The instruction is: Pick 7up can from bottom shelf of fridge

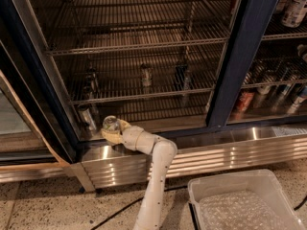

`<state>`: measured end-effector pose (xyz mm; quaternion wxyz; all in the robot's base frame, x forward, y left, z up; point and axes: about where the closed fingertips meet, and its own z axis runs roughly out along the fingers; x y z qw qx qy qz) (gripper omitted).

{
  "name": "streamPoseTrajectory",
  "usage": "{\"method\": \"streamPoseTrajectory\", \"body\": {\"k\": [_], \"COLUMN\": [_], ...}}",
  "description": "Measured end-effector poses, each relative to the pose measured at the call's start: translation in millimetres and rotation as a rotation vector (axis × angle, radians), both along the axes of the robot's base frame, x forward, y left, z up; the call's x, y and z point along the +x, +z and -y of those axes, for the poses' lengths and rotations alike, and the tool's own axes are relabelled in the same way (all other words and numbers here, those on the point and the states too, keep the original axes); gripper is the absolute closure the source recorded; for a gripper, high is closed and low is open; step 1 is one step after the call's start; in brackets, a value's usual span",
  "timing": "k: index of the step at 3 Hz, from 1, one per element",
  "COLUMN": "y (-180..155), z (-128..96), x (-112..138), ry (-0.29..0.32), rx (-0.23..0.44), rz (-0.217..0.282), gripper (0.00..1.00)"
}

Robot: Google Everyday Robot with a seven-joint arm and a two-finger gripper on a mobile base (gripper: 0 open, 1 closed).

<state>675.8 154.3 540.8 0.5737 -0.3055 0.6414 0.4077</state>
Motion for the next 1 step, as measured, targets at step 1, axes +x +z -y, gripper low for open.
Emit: {"method": "streamPoseTrajectory", "body": {"k": [1], "y": [5.6], "z": [0.0], "x": [0.0], "ry": [0.0], "rx": [0.0], "rz": [0.0], "gripper": [1.0]}}
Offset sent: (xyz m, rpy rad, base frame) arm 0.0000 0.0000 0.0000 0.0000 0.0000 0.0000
